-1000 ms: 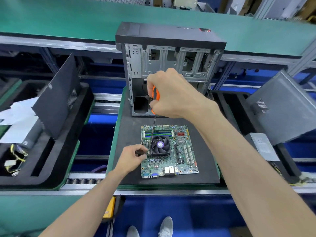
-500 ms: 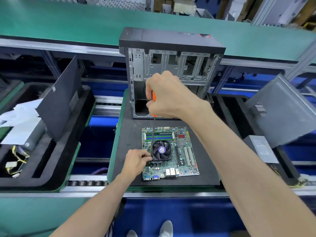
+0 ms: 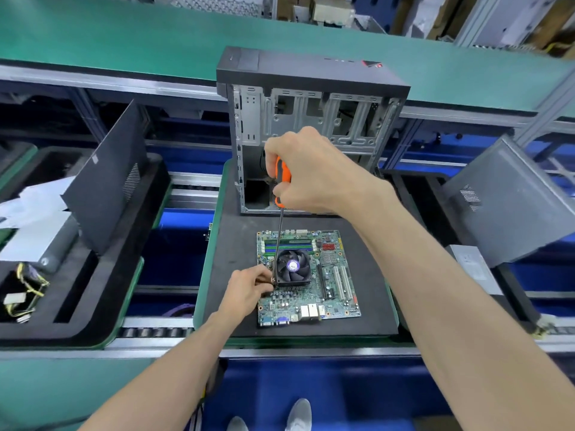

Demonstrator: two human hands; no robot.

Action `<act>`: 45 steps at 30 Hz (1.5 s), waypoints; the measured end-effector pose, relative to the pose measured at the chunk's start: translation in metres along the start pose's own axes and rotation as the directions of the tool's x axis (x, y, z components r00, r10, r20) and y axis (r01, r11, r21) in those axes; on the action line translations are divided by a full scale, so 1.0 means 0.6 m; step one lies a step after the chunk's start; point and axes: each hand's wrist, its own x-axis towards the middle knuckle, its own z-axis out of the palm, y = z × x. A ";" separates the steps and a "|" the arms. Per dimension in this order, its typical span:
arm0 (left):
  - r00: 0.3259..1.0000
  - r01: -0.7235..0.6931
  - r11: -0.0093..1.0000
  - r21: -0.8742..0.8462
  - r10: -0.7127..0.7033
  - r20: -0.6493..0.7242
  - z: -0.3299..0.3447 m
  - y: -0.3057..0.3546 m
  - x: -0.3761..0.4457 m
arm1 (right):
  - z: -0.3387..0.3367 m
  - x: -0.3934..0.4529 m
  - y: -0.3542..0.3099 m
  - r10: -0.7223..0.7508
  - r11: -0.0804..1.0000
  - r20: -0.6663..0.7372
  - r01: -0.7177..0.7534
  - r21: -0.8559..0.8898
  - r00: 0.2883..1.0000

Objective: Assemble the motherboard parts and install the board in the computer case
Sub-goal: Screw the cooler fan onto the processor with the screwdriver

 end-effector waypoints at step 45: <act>0.995 0.090 0.989 0.120 -0.085 -0.052 0.006 0.012 -0.003 | -0.006 -0.010 -0.029 -0.007 0.996 0.017 0.009 -0.085 1.000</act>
